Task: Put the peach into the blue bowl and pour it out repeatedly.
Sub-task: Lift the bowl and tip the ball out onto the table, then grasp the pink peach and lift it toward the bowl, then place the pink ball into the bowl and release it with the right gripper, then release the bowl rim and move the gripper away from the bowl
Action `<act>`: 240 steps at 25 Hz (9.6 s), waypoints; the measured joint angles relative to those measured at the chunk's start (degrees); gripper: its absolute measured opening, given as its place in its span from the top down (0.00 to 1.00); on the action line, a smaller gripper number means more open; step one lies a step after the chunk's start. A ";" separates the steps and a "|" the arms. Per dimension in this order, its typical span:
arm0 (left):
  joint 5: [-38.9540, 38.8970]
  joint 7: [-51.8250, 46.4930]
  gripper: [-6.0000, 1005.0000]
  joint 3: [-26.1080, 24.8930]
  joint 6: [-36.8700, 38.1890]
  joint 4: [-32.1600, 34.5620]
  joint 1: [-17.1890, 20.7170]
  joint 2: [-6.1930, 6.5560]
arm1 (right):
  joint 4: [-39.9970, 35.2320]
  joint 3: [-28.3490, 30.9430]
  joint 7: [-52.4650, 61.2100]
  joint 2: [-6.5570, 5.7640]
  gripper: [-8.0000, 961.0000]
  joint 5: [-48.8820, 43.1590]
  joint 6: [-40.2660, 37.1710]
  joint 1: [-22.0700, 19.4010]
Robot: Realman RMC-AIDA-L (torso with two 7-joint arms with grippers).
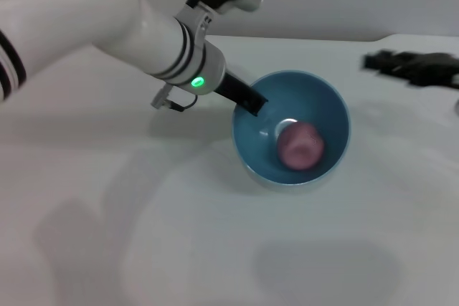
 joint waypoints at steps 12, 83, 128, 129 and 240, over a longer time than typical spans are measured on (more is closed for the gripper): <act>7.60 2.44 1.00 26.15 -46.96 -3.07 8.95 -0.04 | 11.08 17.06 -4.89 -0.10 0.49 1.19 7.03 -6.46; 2.00 15.85 1.00 -32.18 5.63 2.15 8.91 1.97 | 20.63 -31.33 -6.72 1.34 0.39 -4.52 11.08 18.12; 8.77 9.13 1.00 -28.33 15.17 2.95 6.13 0.73 | 8.32 -25.99 -17.60 0.18 0.94 15.74 24.86 -2.02; 8.78 9.13 1.00 -27.81 15.13 2.94 6.12 0.73 | 8.04 -24.66 -17.85 0.15 0.98 15.75 23.44 -2.26; 2.97 -2.28 1.00 2.47 16.26 -0.63 -5.04 -0.10 | 2.55 -12.38 -8.24 0.15 0.56 4.07 0.33 0.61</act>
